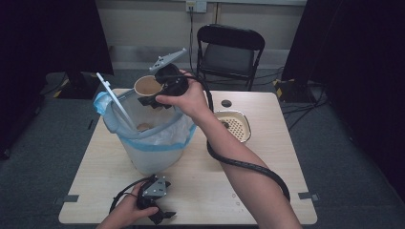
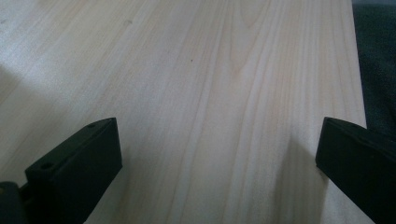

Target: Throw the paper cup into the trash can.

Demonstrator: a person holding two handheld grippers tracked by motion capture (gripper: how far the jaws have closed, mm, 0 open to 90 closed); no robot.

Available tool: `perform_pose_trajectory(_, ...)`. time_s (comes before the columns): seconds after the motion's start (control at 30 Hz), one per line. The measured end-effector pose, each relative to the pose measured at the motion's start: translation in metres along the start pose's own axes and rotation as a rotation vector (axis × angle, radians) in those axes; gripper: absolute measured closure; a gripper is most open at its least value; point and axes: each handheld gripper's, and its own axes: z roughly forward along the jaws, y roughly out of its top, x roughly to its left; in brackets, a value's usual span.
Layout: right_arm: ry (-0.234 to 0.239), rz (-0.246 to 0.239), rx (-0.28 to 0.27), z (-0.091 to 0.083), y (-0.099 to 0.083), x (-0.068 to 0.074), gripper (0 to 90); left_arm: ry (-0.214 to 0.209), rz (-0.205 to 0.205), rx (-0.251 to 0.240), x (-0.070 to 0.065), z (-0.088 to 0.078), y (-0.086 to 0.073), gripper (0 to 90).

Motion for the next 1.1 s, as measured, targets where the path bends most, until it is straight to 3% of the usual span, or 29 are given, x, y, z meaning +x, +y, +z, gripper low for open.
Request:
perform_pose_trajectory(0.43, 0.015, 0.022, 0.005, 0.014, -0.003, 0.002, 24.9, 0.0, 0.001, -0.001, 0.0, 0.0, 0.0, 0.0)
perform_pose_trajectory(0.5, 0.025, 0.033, -0.006, 0.015, -0.004, 0.001, 23.2, 0.0, 0.001, 0.0, 0.0, 0.0, 0.0, 0.0)
perform_pose_trajectory(0.57, 0.052, 0.07, -0.021, 0.017, -0.004, 0.0, 13.3, 0.0, 0.001, -0.001, 0.0, 0.0, 0.0, 0.0)
perform_pose_trajectory(0.6, 0.054, 0.089, -0.014, 0.017, -0.004, 0.0, 14.8, 0.0, 0.001, -0.001, 0.0, 0.0, 0.0, 0.0)
perform_pose_trajectory(0.67, 0.049, 0.078, -0.022, 0.016, -0.005, 0.0, 13.7, 0.0, 0.001, -0.001, 0.0, 0.0, 0.0, 0.0)
perform_pose_trajectory(0.87, 0.062, 0.077, -0.035, 0.002, -0.008, -0.001, 14.5, -0.003, -0.001, 0.0, 0.0, 0.0, 0.0, 0.0)
perform_pose_trajectory(1.1, 0.036, 0.063, -0.023, -0.023, -0.02, -0.002, 14.4, 0.001, 0.001, 0.007, 0.0, -0.001, 0.0, 0.0)
